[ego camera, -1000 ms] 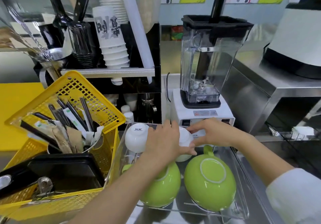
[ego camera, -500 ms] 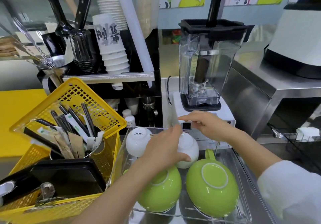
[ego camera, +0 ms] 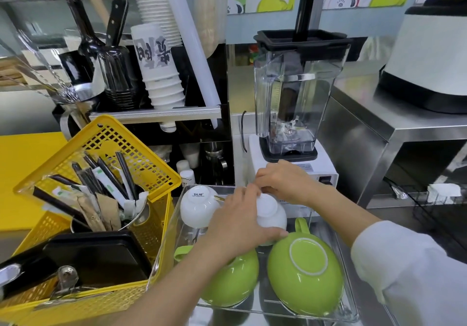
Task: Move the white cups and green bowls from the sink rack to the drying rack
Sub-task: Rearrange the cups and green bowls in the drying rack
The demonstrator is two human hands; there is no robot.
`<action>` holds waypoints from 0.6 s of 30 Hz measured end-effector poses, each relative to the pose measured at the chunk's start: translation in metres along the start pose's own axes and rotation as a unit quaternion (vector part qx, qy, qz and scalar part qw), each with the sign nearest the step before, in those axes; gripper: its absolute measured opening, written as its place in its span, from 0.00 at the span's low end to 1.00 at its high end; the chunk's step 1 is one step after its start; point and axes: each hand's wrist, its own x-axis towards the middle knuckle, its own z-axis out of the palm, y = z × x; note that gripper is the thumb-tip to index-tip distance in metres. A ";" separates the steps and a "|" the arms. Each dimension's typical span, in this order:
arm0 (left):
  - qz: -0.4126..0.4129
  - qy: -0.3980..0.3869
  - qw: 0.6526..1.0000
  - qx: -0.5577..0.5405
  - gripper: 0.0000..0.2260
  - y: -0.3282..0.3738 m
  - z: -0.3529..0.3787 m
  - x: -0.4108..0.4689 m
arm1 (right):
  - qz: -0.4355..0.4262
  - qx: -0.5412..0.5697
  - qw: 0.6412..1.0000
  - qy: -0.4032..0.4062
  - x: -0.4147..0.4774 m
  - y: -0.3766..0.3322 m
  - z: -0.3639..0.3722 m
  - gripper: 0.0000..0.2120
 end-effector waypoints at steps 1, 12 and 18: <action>-0.018 0.012 0.999 0.023 0.36 0.001 0.002 0.000 | 0.006 -0.003 1.000 0.005 -0.001 0.000 0.002 0.08; -0.054 0.002 0.999 -0.005 0.32 0.000 -0.002 0.003 | 0.003 -0.011 0.999 0.049 -0.013 0.006 0.006 0.05; -0.025 -0.013 0.997 -0.069 0.26 -0.008 -0.009 0.008 | 0.043 -0.004 0.999 -0.001 -0.025 0.012 0.001 0.11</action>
